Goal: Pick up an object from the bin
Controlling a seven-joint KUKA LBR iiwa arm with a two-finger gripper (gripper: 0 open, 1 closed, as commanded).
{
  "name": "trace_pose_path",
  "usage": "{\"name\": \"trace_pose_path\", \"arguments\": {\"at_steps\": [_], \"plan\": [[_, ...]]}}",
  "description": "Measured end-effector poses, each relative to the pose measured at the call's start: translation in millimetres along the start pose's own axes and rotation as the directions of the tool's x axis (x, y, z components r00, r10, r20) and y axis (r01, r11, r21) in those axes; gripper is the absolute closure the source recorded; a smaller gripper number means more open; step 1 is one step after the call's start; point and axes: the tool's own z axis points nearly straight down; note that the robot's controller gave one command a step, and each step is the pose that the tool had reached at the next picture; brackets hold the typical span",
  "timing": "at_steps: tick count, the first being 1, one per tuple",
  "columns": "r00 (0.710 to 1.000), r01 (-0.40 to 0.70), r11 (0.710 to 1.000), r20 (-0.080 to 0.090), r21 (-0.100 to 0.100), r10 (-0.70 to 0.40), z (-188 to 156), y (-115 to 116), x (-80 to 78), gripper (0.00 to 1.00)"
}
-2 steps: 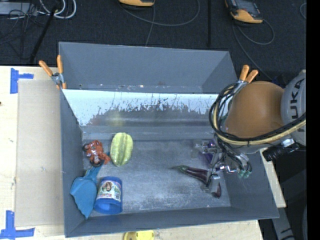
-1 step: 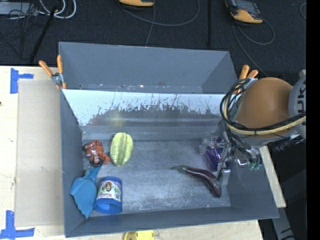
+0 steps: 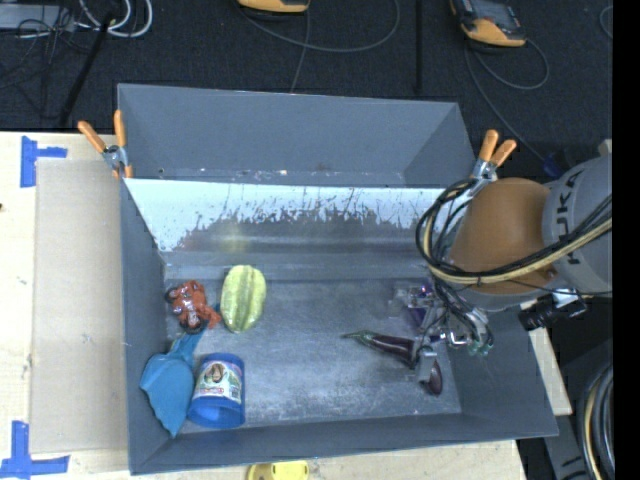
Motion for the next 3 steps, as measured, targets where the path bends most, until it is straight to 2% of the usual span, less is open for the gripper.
{"name": "trace_pose_path", "arguments": {"at_steps": [1, 2, 3], "plan": [[0.999, 0.038, 0.999, -0.005, -0.003, -0.038, 23, -17, 7.1, 1.0], [0.999, 0.038, 0.999, -0.005, -0.003, -0.038, 23, -17, 7.1, 1.0], [1.0, 0.009, 1.0, -0.002, -0.002, -0.009, -122, -26, -18.3, 1.0]]}}
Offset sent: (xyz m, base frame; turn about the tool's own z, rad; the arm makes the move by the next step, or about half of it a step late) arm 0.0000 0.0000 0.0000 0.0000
